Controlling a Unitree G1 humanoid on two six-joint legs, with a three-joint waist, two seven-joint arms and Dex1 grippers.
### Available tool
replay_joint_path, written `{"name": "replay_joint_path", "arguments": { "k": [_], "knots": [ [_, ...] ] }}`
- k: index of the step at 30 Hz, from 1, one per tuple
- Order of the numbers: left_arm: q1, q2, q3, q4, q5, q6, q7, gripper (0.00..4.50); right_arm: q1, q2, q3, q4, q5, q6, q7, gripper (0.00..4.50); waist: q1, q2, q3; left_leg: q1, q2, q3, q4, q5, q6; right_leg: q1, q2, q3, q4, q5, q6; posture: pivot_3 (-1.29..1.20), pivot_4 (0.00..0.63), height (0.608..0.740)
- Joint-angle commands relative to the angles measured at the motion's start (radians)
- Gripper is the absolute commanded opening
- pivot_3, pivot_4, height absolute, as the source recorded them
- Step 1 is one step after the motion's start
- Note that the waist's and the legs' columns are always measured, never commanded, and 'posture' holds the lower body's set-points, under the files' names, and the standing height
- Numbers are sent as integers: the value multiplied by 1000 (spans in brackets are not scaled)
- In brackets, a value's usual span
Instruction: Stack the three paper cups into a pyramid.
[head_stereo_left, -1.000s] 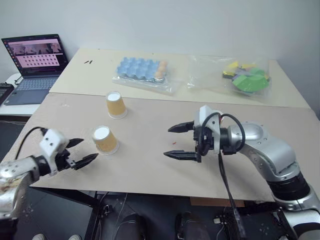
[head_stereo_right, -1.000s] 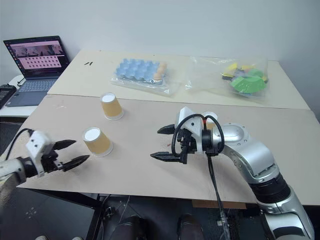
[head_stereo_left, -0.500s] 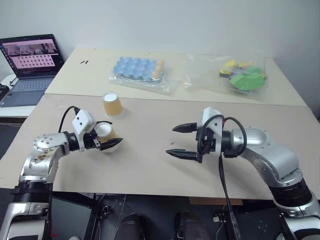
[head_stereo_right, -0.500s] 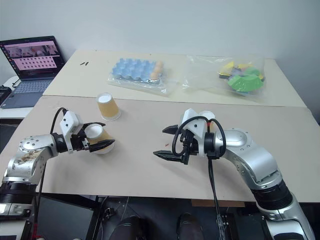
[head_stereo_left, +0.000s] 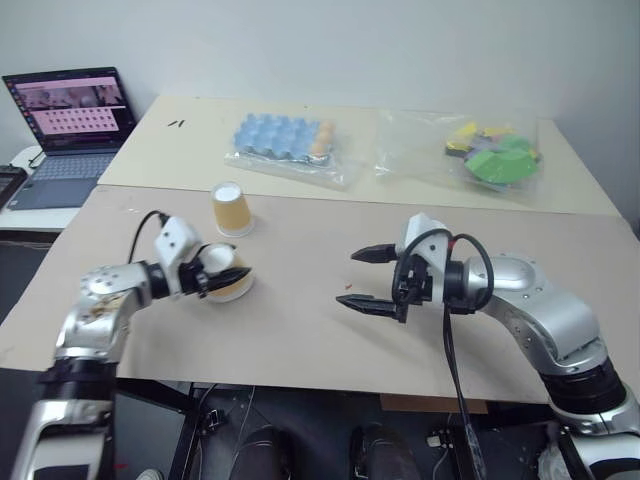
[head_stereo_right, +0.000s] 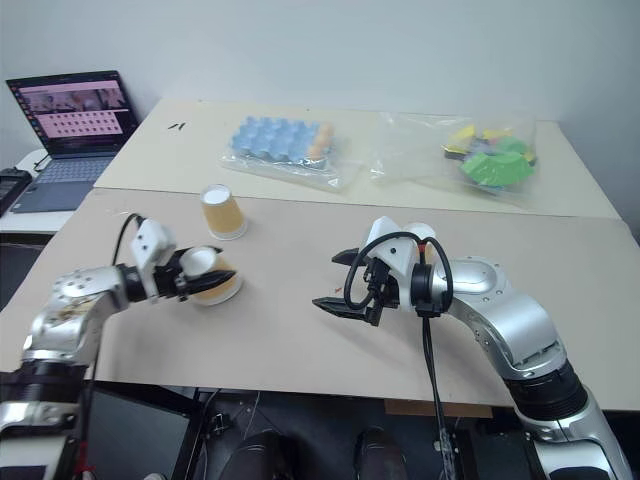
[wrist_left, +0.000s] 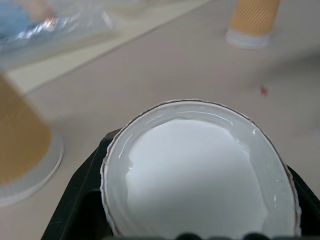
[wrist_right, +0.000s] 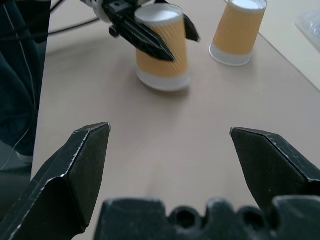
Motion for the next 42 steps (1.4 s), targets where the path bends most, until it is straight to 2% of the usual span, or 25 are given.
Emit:
{"name": "replay_joint_path", "arguments": {
  "k": [1, 3, 8, 10, 11, 12, 13, 19, 25, 27, 31, 33, 36, 39, 42],
  "knots": [
    [-98, -110, -102, 58, 49, -52, -9, 2534, -30, 9, -38, -10, -9, -22, -7, 4500, -1, 0, 0, 0, 0, 0, 1, 0, 1, 0, 0, 0, 0, 0, 0, 0, 150, 706],
    [-134, -171, -148, 139, 86, -93, -17, 2534, -34, 12, -44, -14, -10, -18, -8, 4500, -5, 0, 0, 0, -2, 0, 0, 0, 1, 1, 0, 0, 0, 0, 0, 0, 150, 706],
    [-182, -240, -199, 294, 138, -176, -49, 2534, -29, 7, -56, -34, -6, -4, -13, 4500, -23, 0, 0, 0, -1, 0, -1, 0, 0, -2, 2, 1, 0, 0, 0, 0, 150, 706],
    [-193, -249, -205, 342, 156, -204, -57, 3526, -24, 6, -62, -45, -4, 3, -20, 4500, -22, 0, 0, 1, -1, 0, -1, 0, 0, -1, 2, 1, 0, 0, 0, 0, 150, 706],
    [-196, -251, -204, 355, 158, -211, -67, 3788, -21, 6, -66, -51, -3, 7, -24, 4500, -23, 0, 0, 1, -1, 0, -1, 0, 0, -1, 1, 1, 0, 0, 0, 0, 150, 706],
    [-196, -246, -199, 352, 161, -216, -68, 4272, -16, 7, -71, -54, -1, 9, -28, 4500, -23, 0, 0, 1, -1, -1, -1, 0, 0, 0, 1, 1, 0, 0, 0, 0, 150, 706],
    [-196, -239, -191, 337, 159, -213, -71, 4488, -11, 8, -75, -55, 0, 9, -31, 4500, -23, 0, 0, 1, -1, -1, -1, 0, 0, 0, 1, 1, 0, 0, 0, 0, 150, 706],
    [-174, -165, -132, 132, 98, -105, -90, 4488, -6, 22, -66, -28, -3, -10, -30, 4500, -23, 0, 0, 0, 1, -2, -1, 0, 0, -1, 1, 1, 0, 0, 0, 0, 150, 706],
    [-18, 14, -6, -320, -82, 223, -61, 4488, -19, 51, -53, 31, -16, -43, -8, 4500, -33, 0, 0, 1, 2, -2, -1, 0, 0, -1, 1, 2, 0, 0, 0, 0, 150, 706],
    [25, 36, 51, -412, -129, 303, 2, 4488, -26, 55, -52, 45, -20, -52, 3, 4500, -31, 0, 0, 1, 2, -2, -1, 0, 0, -1, 1, 3, 0, 0, 0, 0, 150, 706],
    [60, -30, 198, -473, -149, 361, 250, 4488, -34, 62, -53, 74, -32, -69, 14, 4500, -19, 0, 0, 2, 1, -3, -1, 0, 0, 1, 0, 2, 0, 0, 0, 0, 150, 706],
    [102, -90, 241, -440, 20, 307, 517, 4488, -33, 62, -54, 83, -39, -74, 18, 4500, -17, 0, 0, 2, 1, -4, 0, 0, 0, 1, 0, 2, 0, 0, 1, 0, 150, 706],
    [214, -158, 246, -405, 190, 239, 755, 4488, -33, 66, -57, 86, -40, -74, 24, 4500, -18, 0, 0, 4, 0, -4, -1, 0, 0, 2, 0, 3, 0, 0, 1, 0, 150, 706],
    [291, -227, 244, -326, 218, 201, 838, 4488, -36, 74, -64, 81, -32, -65, 27, 4500, -19, 1, 0, 5, 0, -2, -3, 0, 0, 2, 0, 4, 0, 0, 0, 0, 150, 706],
    [266, -245, 226, -232, 228, 134, 837, 4488, -30, 69, -70, 73, -30, -58, 28, 4500, -8, 0, 0, 2, 1, -2, -2, 0, 0, 0, 0, 2, 0, 0, 0, 0, 150, 706]
  ]
}}
